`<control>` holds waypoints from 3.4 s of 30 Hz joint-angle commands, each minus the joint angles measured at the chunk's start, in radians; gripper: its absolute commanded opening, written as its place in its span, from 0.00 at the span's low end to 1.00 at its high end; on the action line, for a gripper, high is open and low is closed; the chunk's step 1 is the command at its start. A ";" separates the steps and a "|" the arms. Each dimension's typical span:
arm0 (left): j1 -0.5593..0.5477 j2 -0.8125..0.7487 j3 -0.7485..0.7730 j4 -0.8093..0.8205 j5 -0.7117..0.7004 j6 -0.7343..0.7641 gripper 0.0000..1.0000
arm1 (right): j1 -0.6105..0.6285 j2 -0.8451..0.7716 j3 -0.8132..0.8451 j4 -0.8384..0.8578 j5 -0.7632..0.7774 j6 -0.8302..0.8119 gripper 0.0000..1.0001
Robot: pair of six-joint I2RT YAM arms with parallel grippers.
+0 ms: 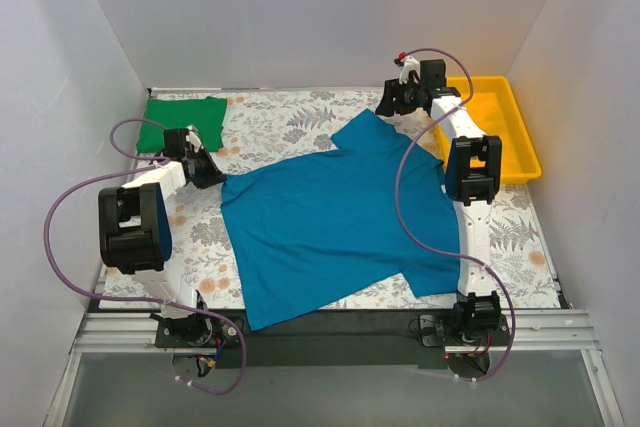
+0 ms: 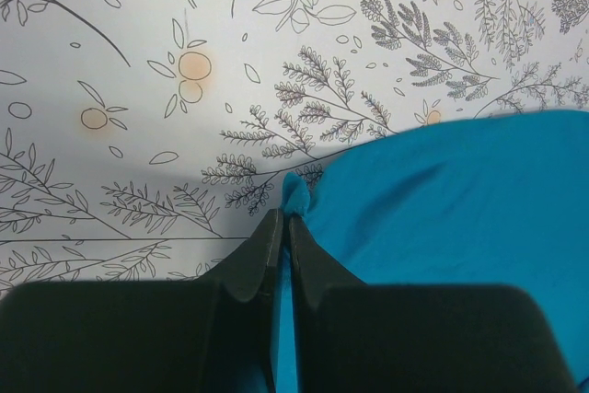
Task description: Fold and stack the t-shirts
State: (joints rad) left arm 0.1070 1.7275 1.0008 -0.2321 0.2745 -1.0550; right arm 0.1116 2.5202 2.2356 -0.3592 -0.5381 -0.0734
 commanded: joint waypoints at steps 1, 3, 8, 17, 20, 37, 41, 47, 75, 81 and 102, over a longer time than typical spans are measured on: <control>-0.001 -0.055 -0.010 0.013 0.009 0.012 0.00 | 0.013 0.041 0.088 0.143 0.076 0.147 0.64; -0.001 -0.055 -0.010 0.011 0.009 0.015 0.00 | 0.010 0.080 0.098 0.147 0.078 0.168 0.62; -0.001 -0.060 -0.010 0.010 0.003 0.016 0.00 | 0.005 0.132 0.098 0.134 0.073 0.182 0.59; -0.001 -0.057 -0.011 0.010 0.009 0.018 0.00 | -0.004 0.104 -0.004 0.088 -0.009 0.176 0.43; -0.001 -0.063 -0.013 0.011 0.012 0.016 0.00 | -0.004 0.075 -0.059 0.075 -0.049 0.169 0.37; -0.004 -0.111 -0.045 0.022 0.029 0.012 0.00 | -0.050 -0.118 -0.275 0.000 0.015 0.048 0.01; -0.004 -0.118 -0.050 0.025 0.038 0.009 0.00 | -0.056 -0.167 -0.349 -0.006 -0.006 0.000 0.01; -0.004 -0.118 -0.050 0.027 0.043 0.010 0.00 | -0.069 -0.153 -0.282 -0.004 0.004 0.027 0.25; -0.004 -0.115 -0.056 0.025 0.037 0.010 0.00 | -0.052 0.068 -0.014 0.003 0.017 0.141 0.41; -0.004 -0.118 -0.057 0.025 0.040 0.010 0.00 | -0.050 0.074 -0.010 0.005 0.000 0.147 0.40; -0.004 -0.160 -0.068 0.036 0.049 0.009 0.00 | -0.062 0.000 -0.022 0.006 -0.060 0.101 0.01</control>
State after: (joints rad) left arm 0.1062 1.6451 0.9398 -0.2230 0.3054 -1.0531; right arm 0.0566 2.5855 2.1956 -0.3496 -0.5465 0.0593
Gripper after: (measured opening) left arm 0.020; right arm 0.023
